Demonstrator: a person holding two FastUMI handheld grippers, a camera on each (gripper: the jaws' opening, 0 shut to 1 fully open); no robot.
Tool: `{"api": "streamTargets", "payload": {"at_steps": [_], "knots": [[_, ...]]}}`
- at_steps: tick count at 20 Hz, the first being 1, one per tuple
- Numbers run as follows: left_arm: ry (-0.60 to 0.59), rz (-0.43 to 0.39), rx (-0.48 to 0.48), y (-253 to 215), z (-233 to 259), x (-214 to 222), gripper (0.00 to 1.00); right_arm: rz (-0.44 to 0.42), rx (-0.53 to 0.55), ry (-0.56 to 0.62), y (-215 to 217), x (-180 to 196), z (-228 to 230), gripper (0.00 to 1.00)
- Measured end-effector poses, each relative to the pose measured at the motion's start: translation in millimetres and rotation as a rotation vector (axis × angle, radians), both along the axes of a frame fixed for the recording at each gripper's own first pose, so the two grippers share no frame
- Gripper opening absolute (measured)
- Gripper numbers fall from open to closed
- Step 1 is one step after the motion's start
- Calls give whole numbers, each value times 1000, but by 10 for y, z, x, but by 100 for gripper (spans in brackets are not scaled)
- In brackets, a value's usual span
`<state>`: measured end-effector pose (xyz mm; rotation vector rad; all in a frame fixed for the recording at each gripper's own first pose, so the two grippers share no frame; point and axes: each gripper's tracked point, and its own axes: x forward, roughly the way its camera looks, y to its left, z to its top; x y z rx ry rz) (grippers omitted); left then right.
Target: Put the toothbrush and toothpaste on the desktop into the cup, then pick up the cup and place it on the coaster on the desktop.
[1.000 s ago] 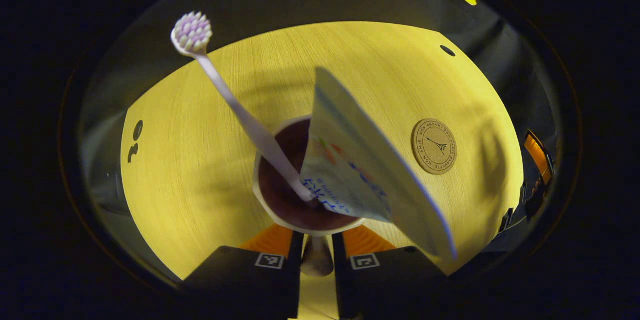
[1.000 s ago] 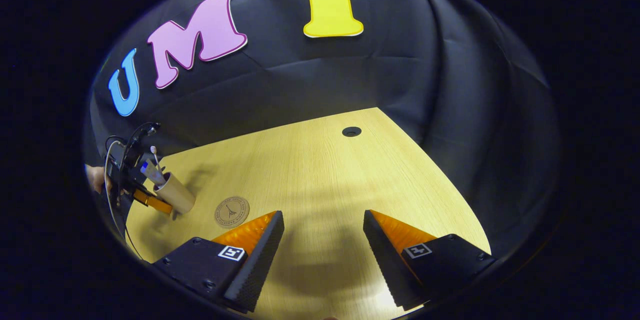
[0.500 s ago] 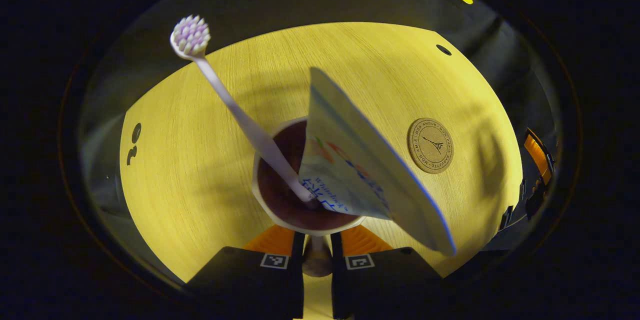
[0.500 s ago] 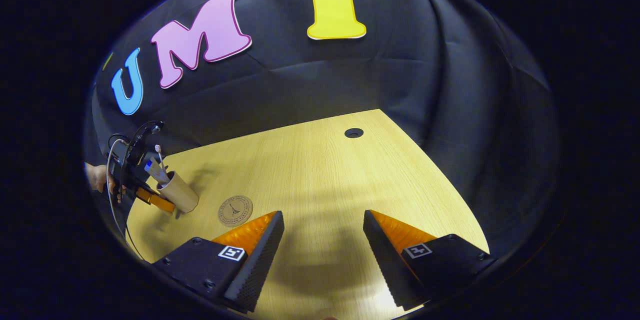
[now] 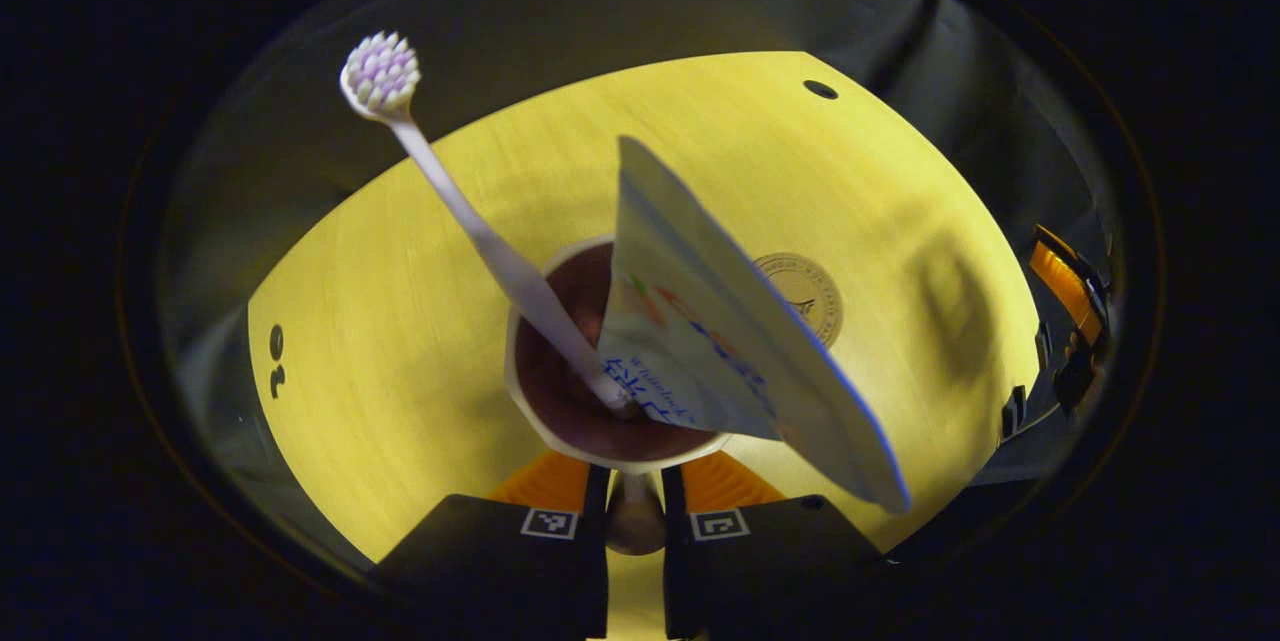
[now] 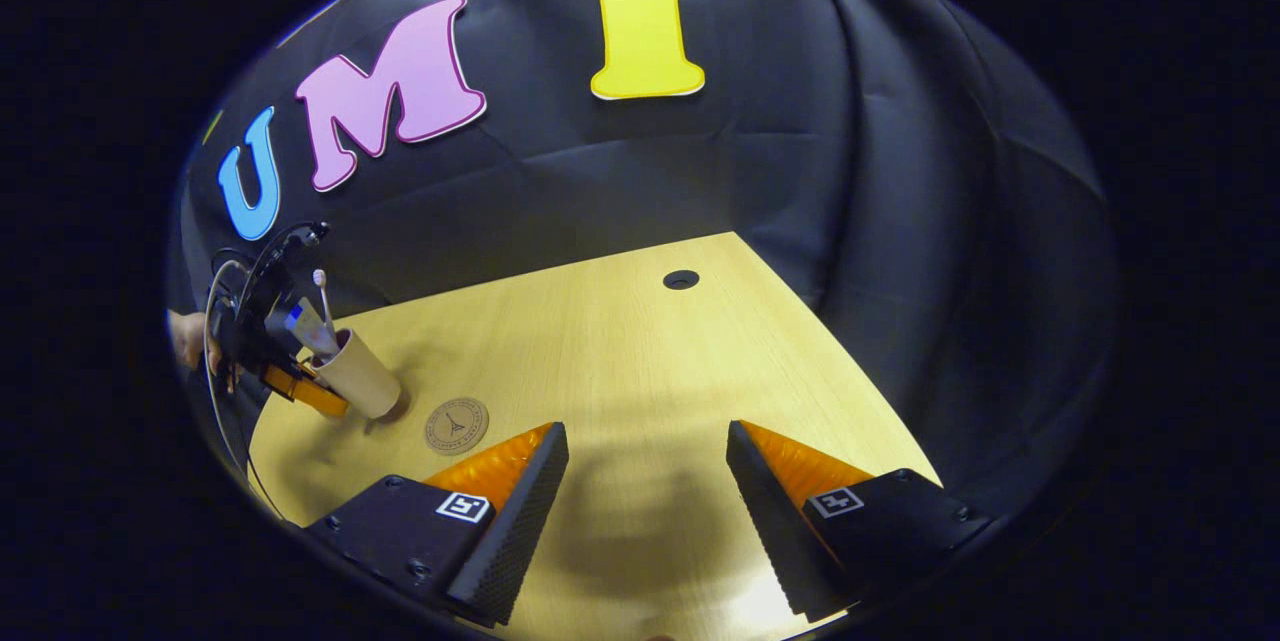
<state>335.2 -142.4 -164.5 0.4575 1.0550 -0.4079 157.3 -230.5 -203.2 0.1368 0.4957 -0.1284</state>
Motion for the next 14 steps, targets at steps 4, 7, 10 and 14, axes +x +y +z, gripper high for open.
{"api": "streamTargets", "payload": {"at_steps": [4, 7, 10, 14], "knots": [[2, -80, 21, -334, 14, -9, 26, -41, -4, -13, -171, -143, 57, 98], [17, -120, 27, -566, -36, -31, 26, -77, -1, -21, -301, -261, 88, 98], [28, -153, 46, -728, -114, -30, 27, -115, 0, -25, -441, -406, 91, 98], [48, -173, 53, -874, -212, -65, 26, -165, 9, -17, -610, -589, 28, 98]]}}
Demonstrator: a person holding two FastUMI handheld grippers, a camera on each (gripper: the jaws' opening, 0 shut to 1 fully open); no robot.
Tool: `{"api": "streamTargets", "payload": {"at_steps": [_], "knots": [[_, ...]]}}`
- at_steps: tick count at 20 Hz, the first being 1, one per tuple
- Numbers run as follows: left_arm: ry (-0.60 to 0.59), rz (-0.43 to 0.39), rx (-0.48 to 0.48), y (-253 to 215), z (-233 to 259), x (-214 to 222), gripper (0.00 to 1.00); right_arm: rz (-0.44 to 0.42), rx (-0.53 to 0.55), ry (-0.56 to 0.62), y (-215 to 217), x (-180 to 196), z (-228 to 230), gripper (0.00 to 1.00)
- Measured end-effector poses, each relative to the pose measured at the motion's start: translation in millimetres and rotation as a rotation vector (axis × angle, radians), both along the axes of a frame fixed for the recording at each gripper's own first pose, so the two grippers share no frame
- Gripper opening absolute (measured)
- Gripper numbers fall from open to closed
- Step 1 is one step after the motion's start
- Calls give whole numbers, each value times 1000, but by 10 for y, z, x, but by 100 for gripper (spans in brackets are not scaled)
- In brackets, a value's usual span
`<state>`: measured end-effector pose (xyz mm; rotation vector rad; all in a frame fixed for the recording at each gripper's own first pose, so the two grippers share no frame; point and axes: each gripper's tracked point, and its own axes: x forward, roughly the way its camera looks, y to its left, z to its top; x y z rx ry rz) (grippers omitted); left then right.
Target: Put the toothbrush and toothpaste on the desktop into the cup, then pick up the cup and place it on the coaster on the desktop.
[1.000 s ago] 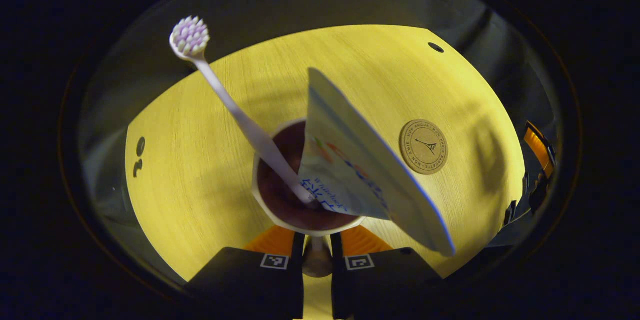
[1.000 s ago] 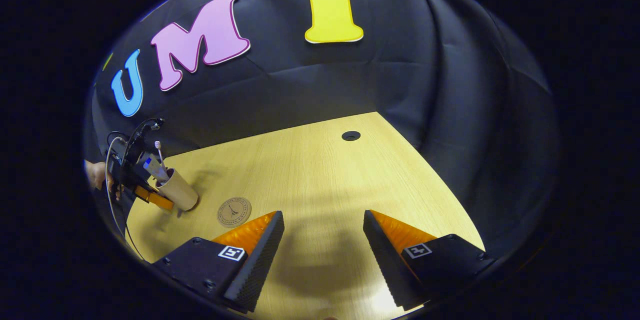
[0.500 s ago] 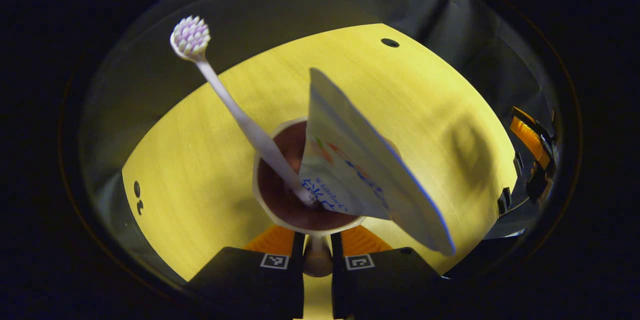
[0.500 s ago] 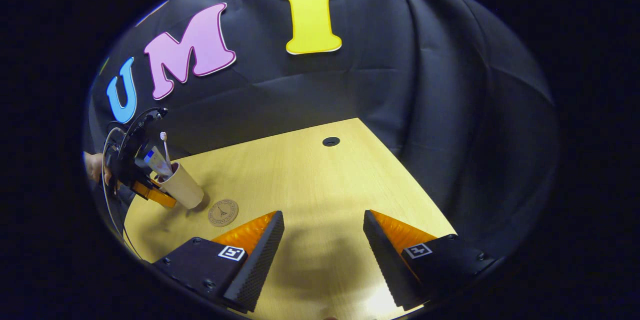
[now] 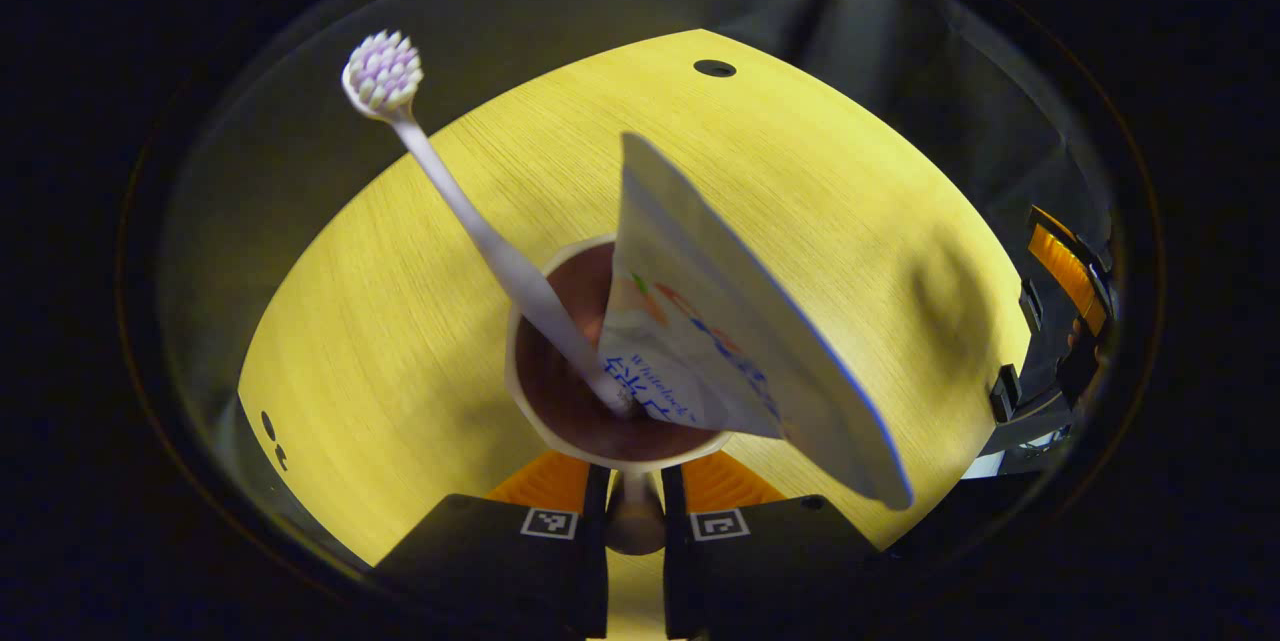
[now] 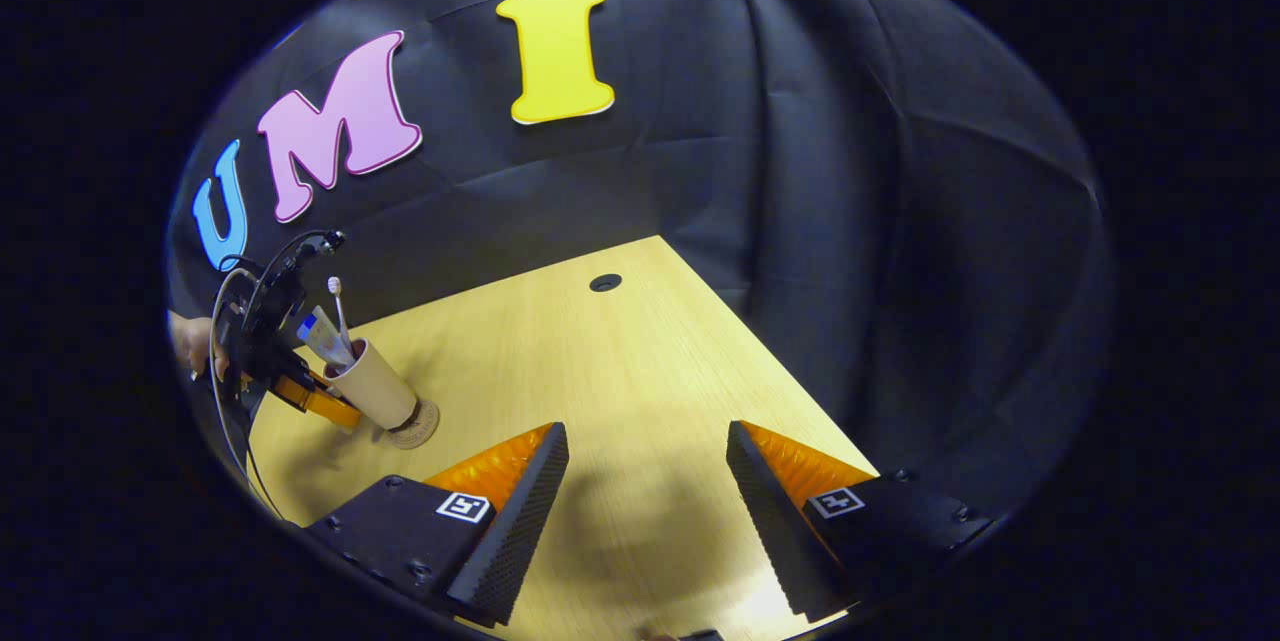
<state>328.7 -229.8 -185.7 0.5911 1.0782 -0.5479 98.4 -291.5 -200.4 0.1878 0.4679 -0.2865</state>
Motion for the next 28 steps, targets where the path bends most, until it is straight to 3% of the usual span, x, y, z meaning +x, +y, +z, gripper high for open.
{"api": "streamTargets", "payload": {"at_steps": [5, 13, 16, 17, 18, 21, 24, 28], "knots": [[17, -4, 13, -87, -105, -16, 27, -32, 20, -4, -75, -113, -27, 98], [7, 1, 38, -132, -135, -42, 31, -10, 11, -11, -84, -122, -20, 98], [-27, 7, 31, -92, -52, 0, 40, -3, 13, -15, -40, -101, -8, 98], [-39, 12, 19, -90, -14, -7, 53, 4, 12, -16, -8, -92, 4, 98], [-46, 20, 8, -76, 22, -29, 54, 12, 10, -16, 29, -84, 28, 98], [-89, 50, -46, 2, 225, -123, 90, 45, -17, -25, 172, -40, 146, 98], [-193, 87, -97, 166, 550, -199, 99, 67, 2, -46, 362, 33, 334, 98], [-392, 98, -150, 382, 1161, -393, 98, 100, -13, -89, 661, 101, 683, 98]]}}
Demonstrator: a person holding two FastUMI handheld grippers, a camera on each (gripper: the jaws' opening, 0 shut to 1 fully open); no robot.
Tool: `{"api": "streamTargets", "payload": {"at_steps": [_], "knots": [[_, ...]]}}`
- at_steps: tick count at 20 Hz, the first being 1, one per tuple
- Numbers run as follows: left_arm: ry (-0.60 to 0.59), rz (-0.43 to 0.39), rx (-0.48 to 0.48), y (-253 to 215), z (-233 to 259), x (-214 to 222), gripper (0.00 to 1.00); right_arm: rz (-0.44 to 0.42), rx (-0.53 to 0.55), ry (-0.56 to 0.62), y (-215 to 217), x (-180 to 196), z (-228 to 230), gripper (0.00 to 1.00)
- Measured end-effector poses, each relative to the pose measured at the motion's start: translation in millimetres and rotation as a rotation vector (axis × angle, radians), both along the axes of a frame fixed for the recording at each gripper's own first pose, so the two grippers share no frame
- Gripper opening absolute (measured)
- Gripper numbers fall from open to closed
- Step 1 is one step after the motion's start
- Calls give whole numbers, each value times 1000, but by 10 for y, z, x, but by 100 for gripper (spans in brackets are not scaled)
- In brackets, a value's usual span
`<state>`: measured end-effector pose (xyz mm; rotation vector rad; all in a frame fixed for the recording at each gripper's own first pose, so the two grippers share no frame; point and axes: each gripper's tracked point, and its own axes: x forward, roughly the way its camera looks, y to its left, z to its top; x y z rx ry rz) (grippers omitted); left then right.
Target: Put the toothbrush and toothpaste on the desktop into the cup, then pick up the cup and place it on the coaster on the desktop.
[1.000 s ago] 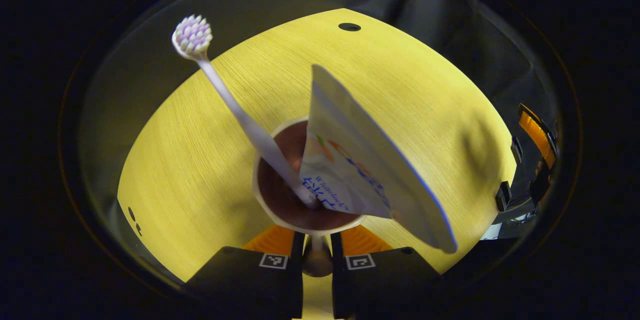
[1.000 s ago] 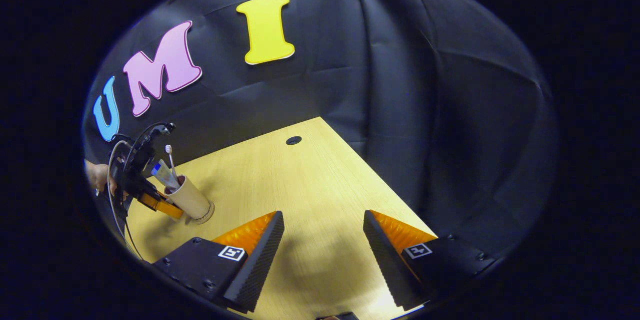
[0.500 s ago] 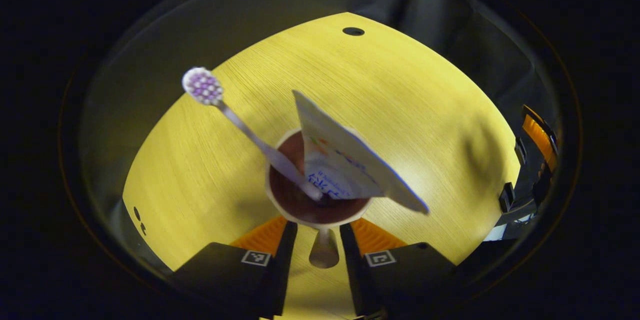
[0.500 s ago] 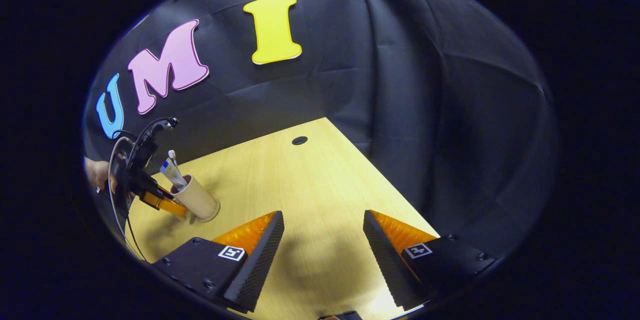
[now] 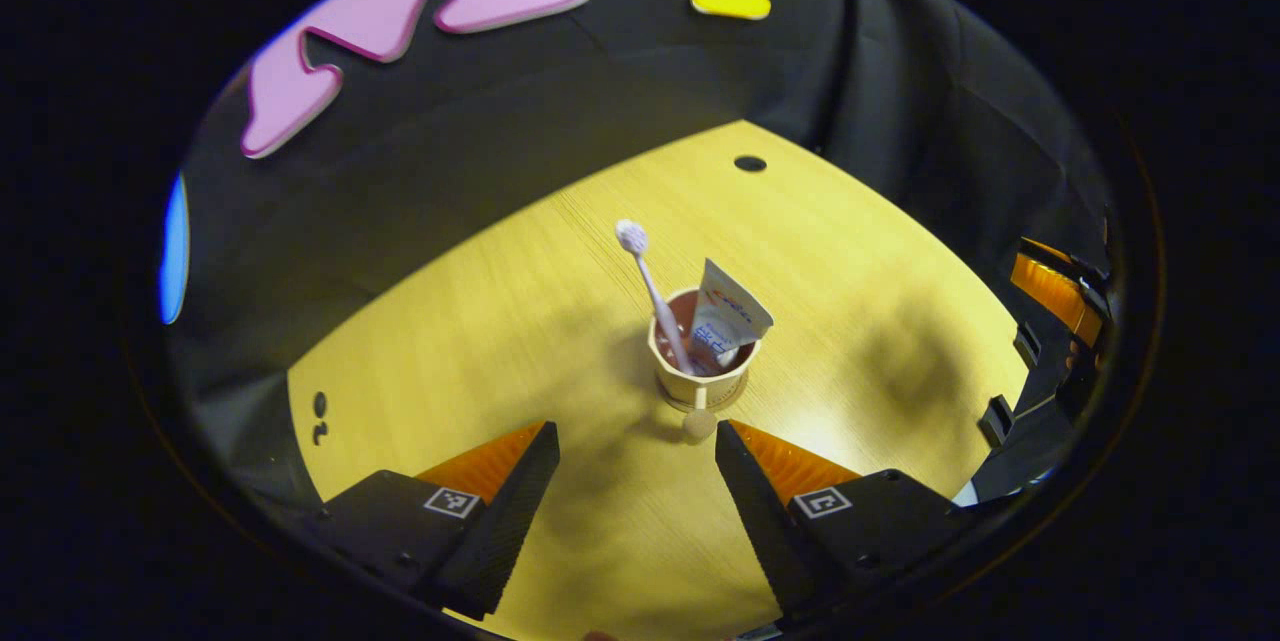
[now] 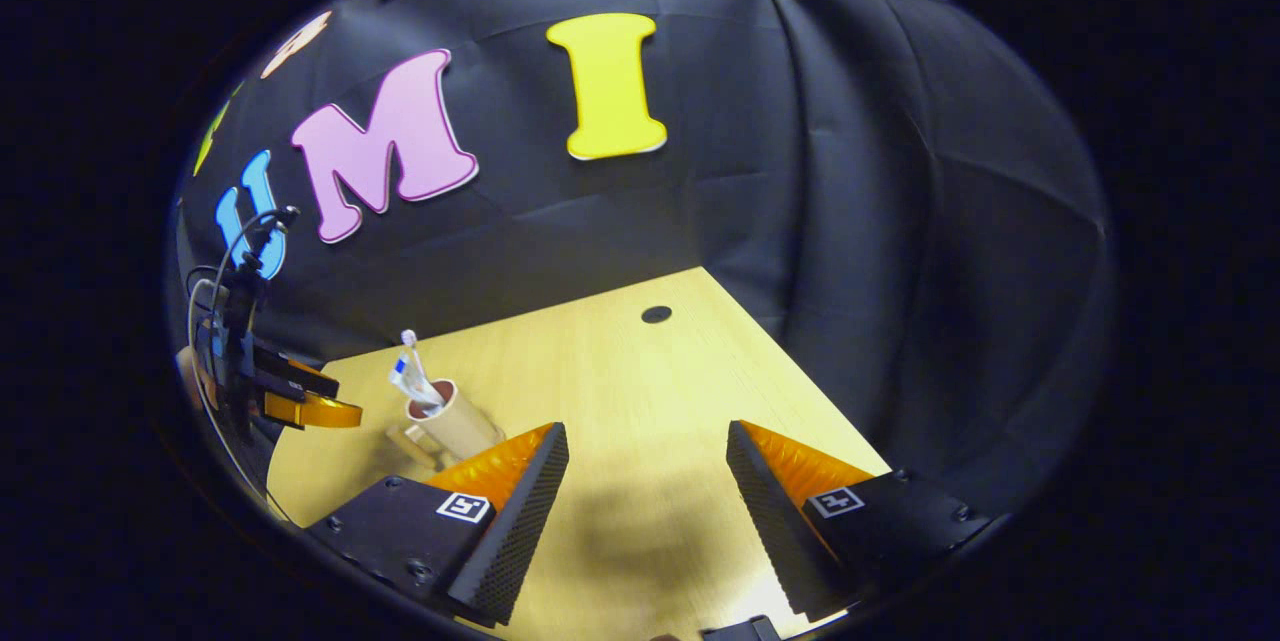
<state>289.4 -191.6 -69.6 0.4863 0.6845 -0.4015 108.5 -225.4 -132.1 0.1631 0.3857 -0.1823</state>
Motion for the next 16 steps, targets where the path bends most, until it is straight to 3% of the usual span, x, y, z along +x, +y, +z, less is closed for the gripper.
{"api": "streamTargets", "payload": {"at_steps": [3, 8, 16], "knots": [[-117, 27, -79, 188, 466, -330, 98, 30, -19, -24, 276, -45, 261, 98], [-428, 74, -177, 587, 1273, -845, 98, 81, -49, -76, 771, -183, 650, 98], [-708, 126, -363, 1258, 1876, -2052, 98, 197, -110, -180, 1693, -740, 1064, 98]]}}
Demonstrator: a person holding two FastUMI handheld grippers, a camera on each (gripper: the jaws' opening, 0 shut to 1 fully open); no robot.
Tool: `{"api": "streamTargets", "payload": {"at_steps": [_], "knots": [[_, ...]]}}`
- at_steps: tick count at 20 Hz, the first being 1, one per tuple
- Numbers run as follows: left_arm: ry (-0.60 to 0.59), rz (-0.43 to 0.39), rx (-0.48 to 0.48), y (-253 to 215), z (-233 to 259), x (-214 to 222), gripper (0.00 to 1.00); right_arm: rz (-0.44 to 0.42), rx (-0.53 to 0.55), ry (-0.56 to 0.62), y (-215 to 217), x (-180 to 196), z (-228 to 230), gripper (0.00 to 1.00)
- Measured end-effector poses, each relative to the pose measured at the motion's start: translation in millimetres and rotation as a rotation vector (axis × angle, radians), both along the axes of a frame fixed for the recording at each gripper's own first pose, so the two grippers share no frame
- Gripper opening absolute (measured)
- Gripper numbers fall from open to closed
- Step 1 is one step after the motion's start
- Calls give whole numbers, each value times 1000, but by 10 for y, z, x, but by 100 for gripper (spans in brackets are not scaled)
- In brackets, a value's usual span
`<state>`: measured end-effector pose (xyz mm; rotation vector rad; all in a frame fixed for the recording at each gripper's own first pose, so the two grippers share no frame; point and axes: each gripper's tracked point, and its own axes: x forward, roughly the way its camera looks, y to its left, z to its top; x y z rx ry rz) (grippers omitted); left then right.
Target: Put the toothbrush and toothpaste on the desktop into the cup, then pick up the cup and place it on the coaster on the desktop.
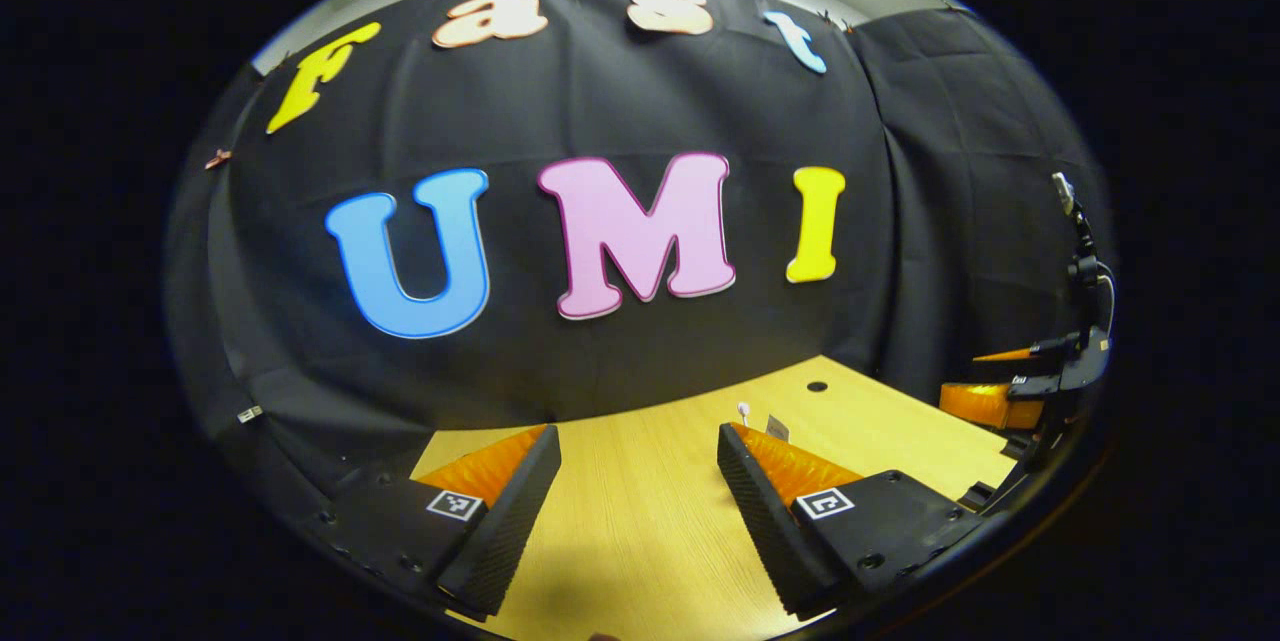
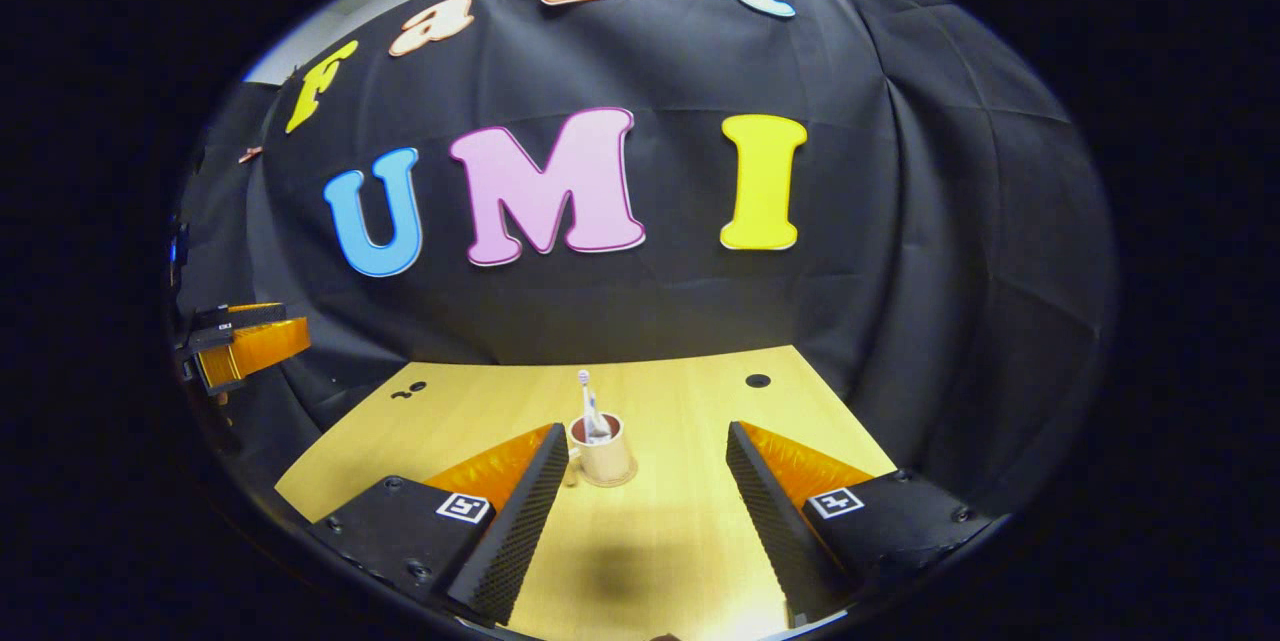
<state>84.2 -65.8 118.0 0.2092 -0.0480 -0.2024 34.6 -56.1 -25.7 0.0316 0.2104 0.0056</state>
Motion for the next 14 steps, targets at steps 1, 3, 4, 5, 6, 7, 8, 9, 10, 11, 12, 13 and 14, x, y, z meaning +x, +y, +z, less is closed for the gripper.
{"api": "streamTargets", "payload": {"at_steps": [1, 3, 4, 5, 6, 7, 8, 9, 10, 11, 12, 13, 14], "knots": [[-25, -4, -21, 50, 18, -136, 98, 10, 5, -19, 108, -96, 39, 98], [-57, -15, -63, 161, -4, -403, 98, 31, 19, -61, 305, -287, 123, 98], [-72, -16, -85, 213, -13, -532, 98, 33, 20, -77, 375, -398, 146, 98], [-88, -19, -107, 248, -11, -667, 98, 31, 17, -97, 429, -499, 180, 98], [-106, -19, -133, 294, -33, -791, 98, 27, 10, -118, 480, -583, 220, 98], [-119, -17, -162, 338, -56, -904, 98, 24, 3, -134, 517, -653, 254, 98], [-118, -20, -184, 358, -128, -1005, 98, 22, -2, -144, 568, -724, 265, 98], [-108, 7, -204, 427, -217, -1119, 98, 23, -6, -148, 626, -789, 263, 98], [-99, 33, -227, 509, -297, -1184, 99, 24, -7, -147, 673, -851, 258, 98], [-94, 47, -252, 548, -364, -1261, 99, 26, -9, -144, 725, -907, 238, 98], [-92, 56, -275, 561, -424, -1328, 99, 22, -14, -137, 743, -958, 201, 98], [-79, 57, -284, 556, -509, -1376, 97, 16, -18, -129, 762, -1012, 158, 98], [-54, 52, -272, 548, -635, -1423, 97, 16, -20, -119, 798, -1055, 109, 98]]}}
